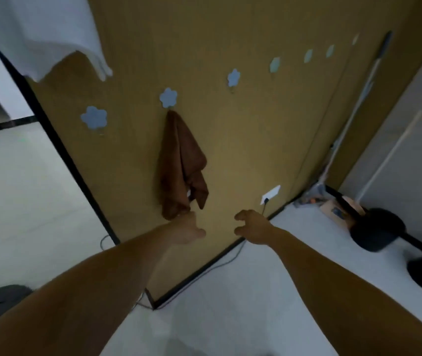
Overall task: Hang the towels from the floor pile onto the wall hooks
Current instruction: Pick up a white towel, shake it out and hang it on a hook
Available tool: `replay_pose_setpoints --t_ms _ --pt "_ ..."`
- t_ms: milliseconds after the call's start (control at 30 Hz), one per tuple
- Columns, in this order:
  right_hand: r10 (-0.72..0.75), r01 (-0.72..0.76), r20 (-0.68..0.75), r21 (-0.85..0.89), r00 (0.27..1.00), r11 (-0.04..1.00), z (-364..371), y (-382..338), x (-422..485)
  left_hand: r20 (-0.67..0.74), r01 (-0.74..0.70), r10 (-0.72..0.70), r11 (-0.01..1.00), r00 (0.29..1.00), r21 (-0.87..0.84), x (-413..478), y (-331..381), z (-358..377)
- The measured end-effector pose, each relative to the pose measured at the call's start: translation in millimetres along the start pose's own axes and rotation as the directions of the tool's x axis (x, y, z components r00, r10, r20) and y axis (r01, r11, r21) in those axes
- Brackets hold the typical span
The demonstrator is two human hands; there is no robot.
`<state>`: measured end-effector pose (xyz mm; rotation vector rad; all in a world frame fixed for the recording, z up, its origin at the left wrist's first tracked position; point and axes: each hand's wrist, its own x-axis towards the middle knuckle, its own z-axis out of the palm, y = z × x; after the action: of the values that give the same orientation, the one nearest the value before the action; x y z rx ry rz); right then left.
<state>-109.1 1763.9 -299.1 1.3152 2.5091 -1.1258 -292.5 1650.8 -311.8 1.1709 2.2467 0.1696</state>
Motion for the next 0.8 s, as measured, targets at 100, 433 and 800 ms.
replay_pose_setpoints --t_ms 100,433,800 --pt "0.096 -0.098 -0.084 -0.009 0.992 0.995 3.7 34.5 -50.5 0.123 -0.182 0.179 0.983 0.976 0.013 -10.7 35.5 13.0" --pt "0.531 -0.485 -0.23 0.231 0.816 0.844 23.1 197.1 -263.3 0.434 -0.538 0.442 0.834 0.785 0.123 -89.9 190.7 156.6" --pt "0.828 -0.672 -0.16 0.512 0.537 0.535 115.4 348.4 -487.9 0.698 -0.788 0.514 0.605 0.499 0.118 -244.2 305.9 368.3"
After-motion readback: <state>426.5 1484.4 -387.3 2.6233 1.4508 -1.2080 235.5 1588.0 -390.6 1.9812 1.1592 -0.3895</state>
